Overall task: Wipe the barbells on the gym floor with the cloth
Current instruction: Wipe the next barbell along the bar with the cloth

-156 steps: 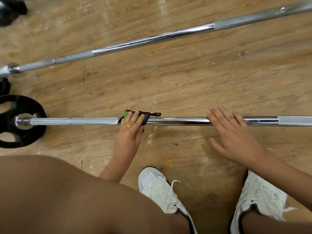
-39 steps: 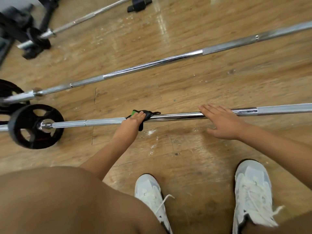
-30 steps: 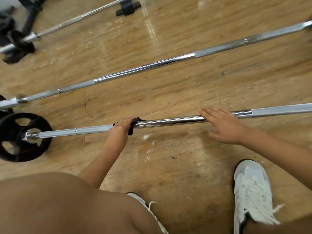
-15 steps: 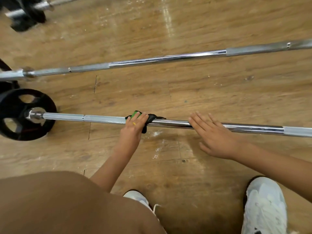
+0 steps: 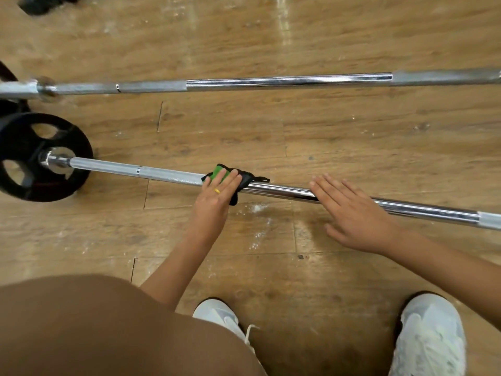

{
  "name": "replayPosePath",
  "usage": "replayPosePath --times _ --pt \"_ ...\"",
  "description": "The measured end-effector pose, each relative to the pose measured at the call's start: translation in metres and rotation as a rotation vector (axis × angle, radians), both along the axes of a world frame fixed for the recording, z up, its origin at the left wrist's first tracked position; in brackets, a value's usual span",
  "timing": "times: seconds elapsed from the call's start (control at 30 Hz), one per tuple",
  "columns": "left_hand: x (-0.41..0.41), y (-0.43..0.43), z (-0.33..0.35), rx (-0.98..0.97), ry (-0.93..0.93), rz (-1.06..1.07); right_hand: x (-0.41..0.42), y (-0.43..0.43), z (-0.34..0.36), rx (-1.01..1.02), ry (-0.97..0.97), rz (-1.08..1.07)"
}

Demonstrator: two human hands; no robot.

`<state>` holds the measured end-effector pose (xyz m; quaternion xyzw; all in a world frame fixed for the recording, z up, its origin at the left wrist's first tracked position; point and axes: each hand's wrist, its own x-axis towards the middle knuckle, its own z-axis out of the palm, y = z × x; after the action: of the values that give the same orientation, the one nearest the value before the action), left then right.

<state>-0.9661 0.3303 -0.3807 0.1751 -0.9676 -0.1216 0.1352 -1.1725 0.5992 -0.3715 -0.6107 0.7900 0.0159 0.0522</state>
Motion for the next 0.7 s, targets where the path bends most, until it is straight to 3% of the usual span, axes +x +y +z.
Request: replayPosePath --times 0.17,0.33,0.57,0.7 --pt "0.000 -0.016 0.015 0.062 -0.026 0.201 -0.002 -0.003 -0.002 -0.019 -0.004 0.003" --pt "-0.008 0.010 0.009 0.048 -0.049 0.033 -0.007 -0.005 -0.002 -0.031 -0.004 0.010" --pt "-0.004 -0.023 0.015 0.108 -0.060 0.252 -0.010 -0.008 -0.003 -0.032 -0.004 -0.003" --pt "-0.009 0.013 0.007 0.049 -0.020 0.056 -0.009 -0.009 -0.004 -0.005 0.000 -0.029"
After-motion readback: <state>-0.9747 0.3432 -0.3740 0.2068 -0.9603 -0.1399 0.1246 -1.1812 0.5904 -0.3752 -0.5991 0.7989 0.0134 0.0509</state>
